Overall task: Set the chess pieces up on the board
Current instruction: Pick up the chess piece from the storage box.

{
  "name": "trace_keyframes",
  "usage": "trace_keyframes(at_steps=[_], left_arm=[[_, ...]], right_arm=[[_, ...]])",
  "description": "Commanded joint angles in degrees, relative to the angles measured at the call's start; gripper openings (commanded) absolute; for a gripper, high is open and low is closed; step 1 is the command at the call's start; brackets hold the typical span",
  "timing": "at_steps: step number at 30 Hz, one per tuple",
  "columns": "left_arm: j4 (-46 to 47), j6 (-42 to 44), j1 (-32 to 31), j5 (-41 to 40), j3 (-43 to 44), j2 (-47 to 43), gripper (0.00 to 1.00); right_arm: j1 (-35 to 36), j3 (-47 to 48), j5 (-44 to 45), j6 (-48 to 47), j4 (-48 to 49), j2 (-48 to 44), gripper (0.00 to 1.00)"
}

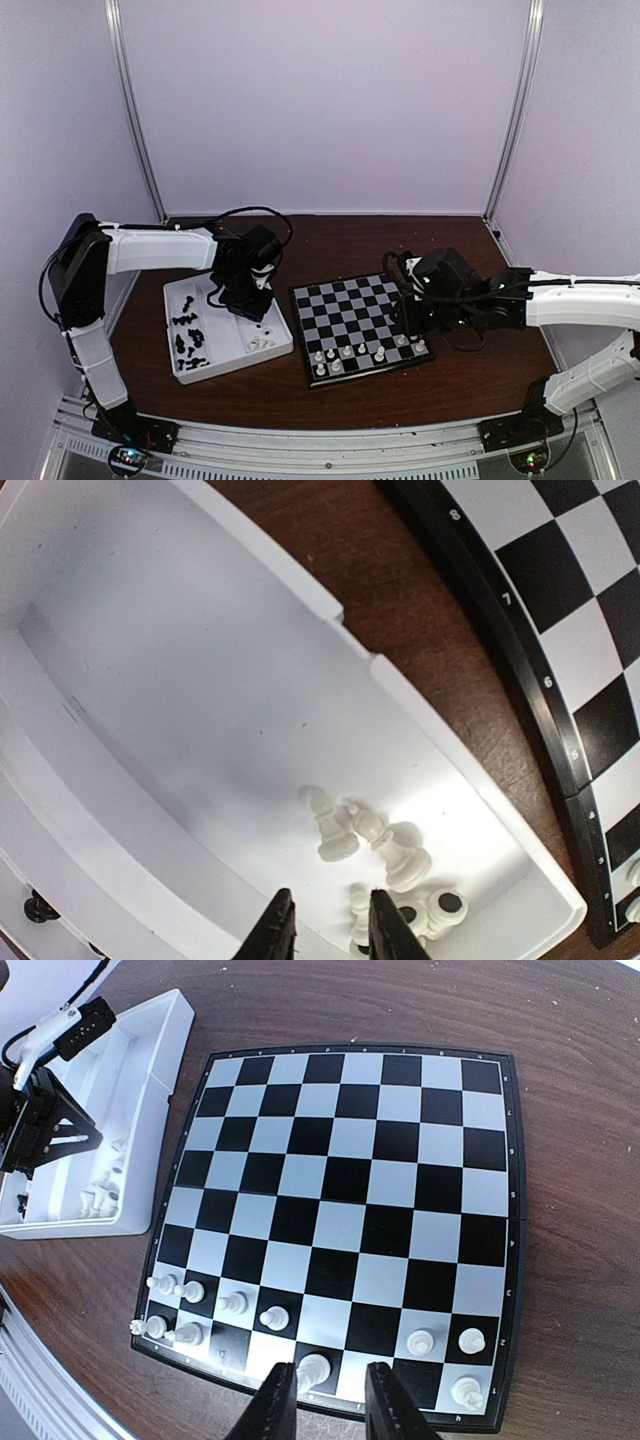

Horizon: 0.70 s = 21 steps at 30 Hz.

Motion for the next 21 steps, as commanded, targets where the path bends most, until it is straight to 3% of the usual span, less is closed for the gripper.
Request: trace_keyframes(at_steps=[1, 12, 21], left_arm=[[-0.6, -1.46, 0.22, -1.77, 1.97, 1.41, 0.27], [1.0, -0.09, 0.94, -1.27, 2.31, 5.45, 0.24], [2.5, 0.28, 1.42, 0.32, 2.19, 7.18, 0.27]], right_arm=[[-0.26, 1.22, 0.26, -1.03, -0.08, -0.77, 0.26], [-0.25, 1.5, 0.19, -1.26, 0.12, -0.31, 0.26], [-0.24, 1.83, 0.47, -1.35, -0.18, -0.21, 0.26]])
